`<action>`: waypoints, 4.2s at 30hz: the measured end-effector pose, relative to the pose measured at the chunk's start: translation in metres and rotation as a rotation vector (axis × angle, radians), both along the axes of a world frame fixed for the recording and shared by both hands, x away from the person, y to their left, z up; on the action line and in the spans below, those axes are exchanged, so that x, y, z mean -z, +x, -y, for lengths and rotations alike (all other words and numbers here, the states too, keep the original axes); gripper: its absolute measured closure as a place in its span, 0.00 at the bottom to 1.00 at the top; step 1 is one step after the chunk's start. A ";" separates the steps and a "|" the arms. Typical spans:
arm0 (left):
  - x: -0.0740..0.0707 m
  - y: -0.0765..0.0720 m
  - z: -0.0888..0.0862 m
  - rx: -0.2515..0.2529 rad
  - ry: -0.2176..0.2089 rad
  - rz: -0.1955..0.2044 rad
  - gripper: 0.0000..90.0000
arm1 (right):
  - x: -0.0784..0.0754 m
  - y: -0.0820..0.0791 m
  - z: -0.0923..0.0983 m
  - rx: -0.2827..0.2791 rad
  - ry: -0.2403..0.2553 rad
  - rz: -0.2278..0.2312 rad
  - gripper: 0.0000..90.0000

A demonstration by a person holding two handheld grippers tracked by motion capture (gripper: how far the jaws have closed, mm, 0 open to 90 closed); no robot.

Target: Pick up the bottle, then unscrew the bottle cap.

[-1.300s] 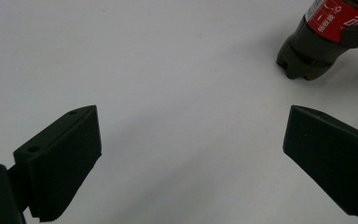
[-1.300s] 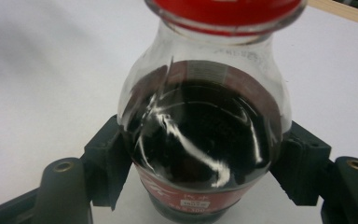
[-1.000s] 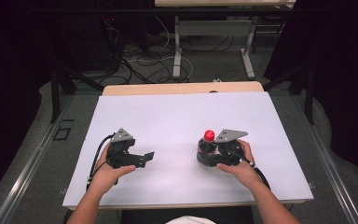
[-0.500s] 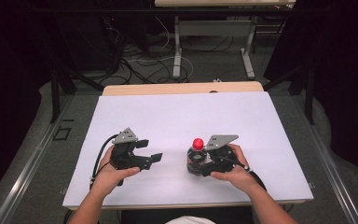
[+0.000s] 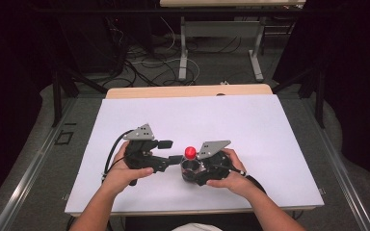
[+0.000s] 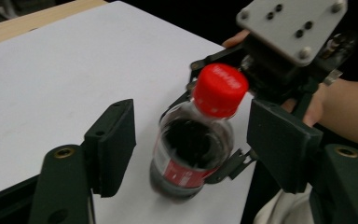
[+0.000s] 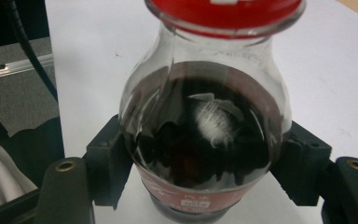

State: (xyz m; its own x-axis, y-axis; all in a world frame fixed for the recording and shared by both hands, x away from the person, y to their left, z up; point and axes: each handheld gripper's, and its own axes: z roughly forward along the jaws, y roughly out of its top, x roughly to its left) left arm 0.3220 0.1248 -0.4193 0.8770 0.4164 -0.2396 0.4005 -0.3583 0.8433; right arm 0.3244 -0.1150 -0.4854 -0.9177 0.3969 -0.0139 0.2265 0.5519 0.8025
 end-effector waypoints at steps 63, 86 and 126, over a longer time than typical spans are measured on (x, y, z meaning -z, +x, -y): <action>-0.010 -0.006 0.035 0.009 0.019 0.006 0.50 | -0.004 -0.007 -0.005 -0.009 0.027 -0.037 0.33; -0.003 -0.006 0.033 0.009 0.042 0.057 0.68 | -0.001 -0.008 -0.009 0.011 0.011 -0.043 0.33; 0.001 0.017 0.027 0.192 -0.002 -0.003 0.68 | -0.001 -0.007 -0.006 -0.027 0.010 -0.094 0.33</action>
